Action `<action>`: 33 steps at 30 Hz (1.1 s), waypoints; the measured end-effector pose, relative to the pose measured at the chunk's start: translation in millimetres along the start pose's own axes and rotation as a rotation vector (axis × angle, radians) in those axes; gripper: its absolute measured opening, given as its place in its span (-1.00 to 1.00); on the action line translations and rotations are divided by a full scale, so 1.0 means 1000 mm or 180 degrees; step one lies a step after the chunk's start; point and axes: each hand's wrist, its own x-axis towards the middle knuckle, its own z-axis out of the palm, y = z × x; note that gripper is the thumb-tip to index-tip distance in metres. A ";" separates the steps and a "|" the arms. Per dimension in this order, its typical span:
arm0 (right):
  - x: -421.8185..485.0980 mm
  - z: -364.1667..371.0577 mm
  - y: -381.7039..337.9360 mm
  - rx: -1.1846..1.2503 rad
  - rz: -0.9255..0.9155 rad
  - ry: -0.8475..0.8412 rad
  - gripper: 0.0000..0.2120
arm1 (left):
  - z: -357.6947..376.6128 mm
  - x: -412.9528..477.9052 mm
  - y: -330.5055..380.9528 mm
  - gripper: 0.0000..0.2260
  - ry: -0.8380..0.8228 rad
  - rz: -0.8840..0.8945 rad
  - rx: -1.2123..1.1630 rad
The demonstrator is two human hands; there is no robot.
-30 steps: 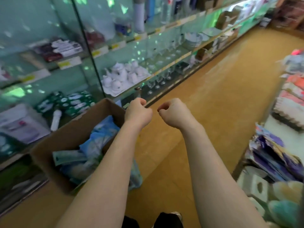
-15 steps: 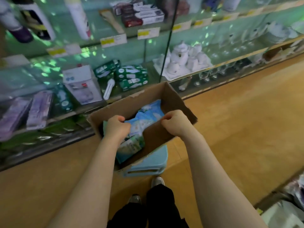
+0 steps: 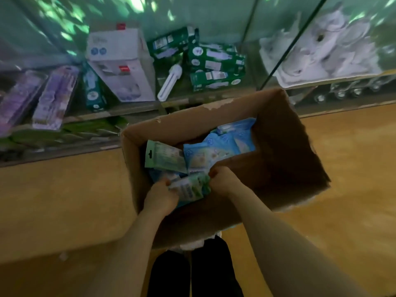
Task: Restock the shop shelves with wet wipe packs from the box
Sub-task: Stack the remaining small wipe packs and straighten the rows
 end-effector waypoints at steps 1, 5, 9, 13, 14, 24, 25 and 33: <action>0.011 0.003 0.001 0.0106 0.0088 -0.0043 -0.68 | 0.006 0.008 -0.002 -0.65 -0.0018 0.0085 0.0164; 0.049 0.014 0.000 0.0485 0.0331 -0.0063 -0.67 | 0.026 0.038 -0.005 -0.66 -0.0049 0.0451 0.0983; 0.075 0.026 0.001 0.0948 0.0506 -0.0055 -0.64 | 0.041 0.057 -0.008 -0.59 -0.0044 0.0549 0.1954; 0.092 0.036 0.006 0.1454 0.0691 0.0142 -0.47 | 0.051 0.071 -0.009 -0.44 0.0085 0.0623 0.2615; 0.095 0.038 0.008 0.1486 0.0701 0.0202 -0.41 | 0.055 0.074 -0.011 -0.42 0.0081 0.0629 0.2761; 0.088 0.031 0.019 0.0803 0.0460 0.0209 -0.60 | 0.062 0.072 -0.021 -0.67 -0.0320 0.0307 0.2151; 0.080 0.024 0.018 0.0810 0.0392 0.0255 -0.64 | 0.057 0.066 -0.018 -0.68 -0.0289 0.0225 0.1897; -0.030 -0.030 0.014 0.1626 -0.0008 0.1300 -0.89 | 0.008 -0.014 0.036 -0.69 0.0429 0.0432 0.0703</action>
